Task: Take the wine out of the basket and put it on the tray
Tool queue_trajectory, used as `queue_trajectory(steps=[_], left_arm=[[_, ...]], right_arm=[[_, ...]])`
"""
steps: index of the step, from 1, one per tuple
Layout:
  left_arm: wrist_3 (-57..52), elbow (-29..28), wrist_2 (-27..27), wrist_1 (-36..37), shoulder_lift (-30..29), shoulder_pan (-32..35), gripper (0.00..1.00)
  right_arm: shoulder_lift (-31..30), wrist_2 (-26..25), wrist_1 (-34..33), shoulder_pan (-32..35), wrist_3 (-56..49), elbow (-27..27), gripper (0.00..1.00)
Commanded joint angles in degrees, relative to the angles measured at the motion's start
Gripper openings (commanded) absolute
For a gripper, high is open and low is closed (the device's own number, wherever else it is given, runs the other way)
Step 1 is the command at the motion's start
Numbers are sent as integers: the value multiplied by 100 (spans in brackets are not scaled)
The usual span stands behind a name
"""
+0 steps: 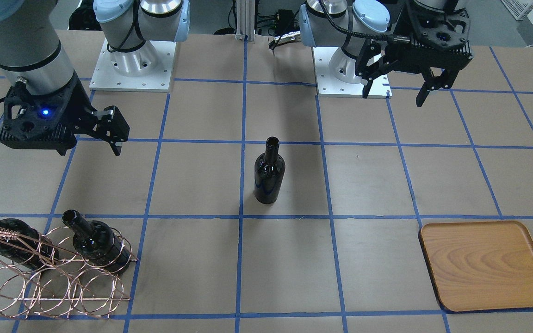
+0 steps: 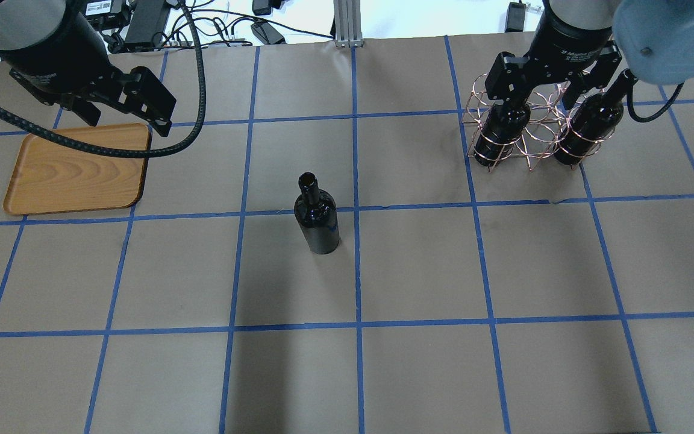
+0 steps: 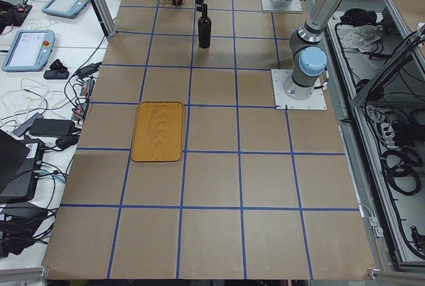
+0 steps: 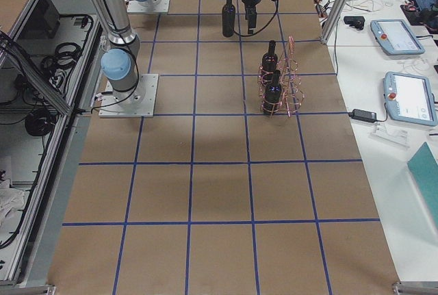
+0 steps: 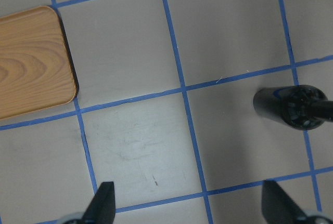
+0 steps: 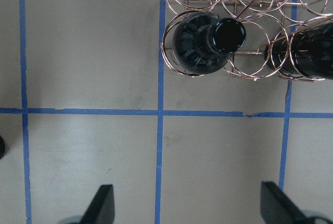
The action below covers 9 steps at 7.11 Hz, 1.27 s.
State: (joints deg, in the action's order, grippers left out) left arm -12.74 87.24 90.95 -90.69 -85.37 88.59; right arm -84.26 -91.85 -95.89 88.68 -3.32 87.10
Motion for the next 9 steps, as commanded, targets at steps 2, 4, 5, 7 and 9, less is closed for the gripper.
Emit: queue_trajectory(steps=[2,4,5,7,9], left_arm=[[9,3,-7,16,-24,0,100],[35,3,-16,42,-76,0,100],[79,3,-24,60,-137,17,100],[561,73,-121,77,-199,113,100],[1453,152,-191,576,-365,656,100]], right_arm=[[6,-9,-69,-9,-11,9,100],[6,-9,-183,-18,-11,0,100],[6,-17,-176,-18,-11,9,100],[-3,-9,-184,-18,-11,0,100],[-3,0,-193,-18,-11,0,100]])
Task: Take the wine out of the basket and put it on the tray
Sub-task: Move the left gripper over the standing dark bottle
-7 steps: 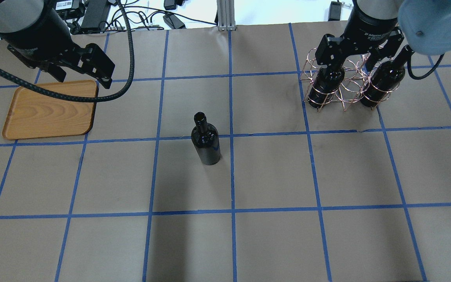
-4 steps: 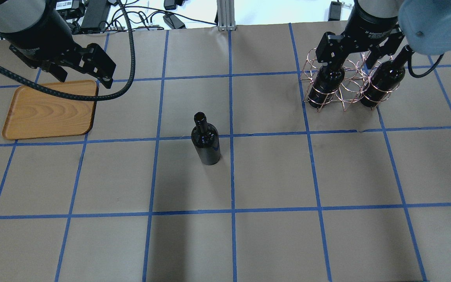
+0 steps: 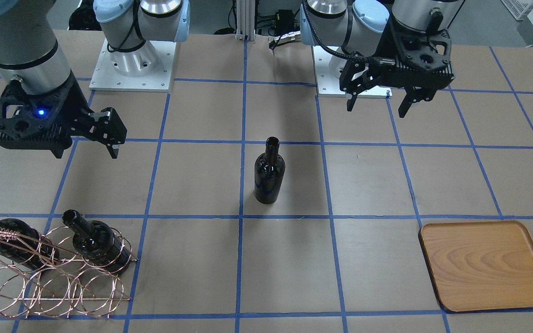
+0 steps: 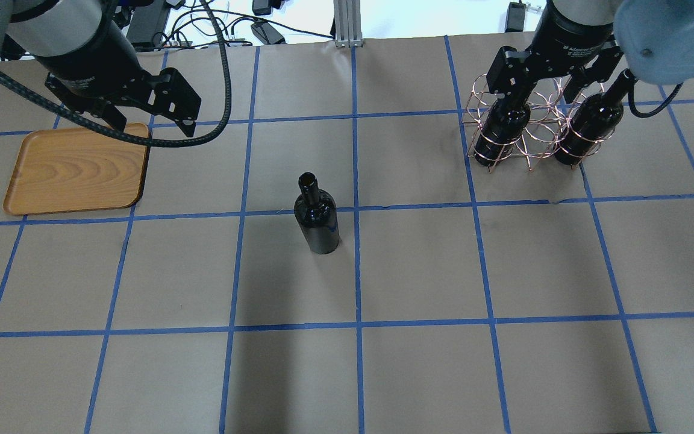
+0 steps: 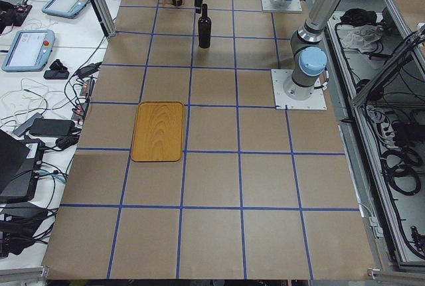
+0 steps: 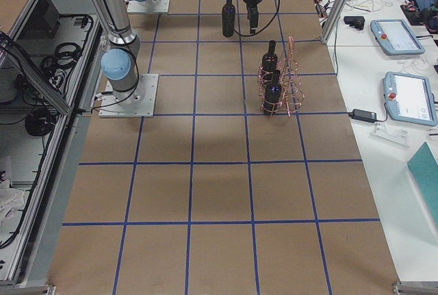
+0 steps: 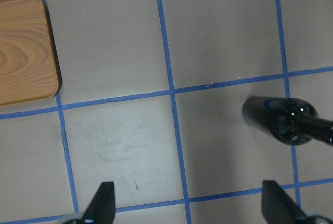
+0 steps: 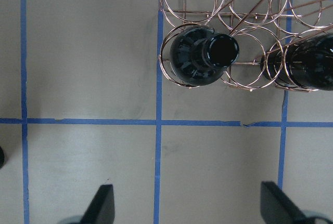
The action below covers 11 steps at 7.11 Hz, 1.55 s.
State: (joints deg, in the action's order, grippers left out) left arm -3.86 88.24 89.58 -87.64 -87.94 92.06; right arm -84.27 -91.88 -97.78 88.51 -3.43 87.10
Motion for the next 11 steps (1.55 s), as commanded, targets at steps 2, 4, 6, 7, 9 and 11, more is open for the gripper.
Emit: queue_trajectory(steps=[2,4,6,7,9,11], left_arm=[[1192,61,-143,571,-503,942,100],[1738,79,-274,948,-916,1383,100],[1748,298,-266,1186,-1181,1560,100],[1731,438,-231,1214,-1243,1587,100],[1740,658,-231,1214,-1252,1613,100],[1748,659,-248,1223,-1270,1605,100]], right_arm=[[-1,-6,-4,0,0,0,100],[-1,-14,5,0,0,0,100],[-1,-6,5,0,0,0,100],[-1,-6,5,0,0,8,100],[-1,-14,5,0,0,9,100],[-1,-6,5,0,9,9,100]])
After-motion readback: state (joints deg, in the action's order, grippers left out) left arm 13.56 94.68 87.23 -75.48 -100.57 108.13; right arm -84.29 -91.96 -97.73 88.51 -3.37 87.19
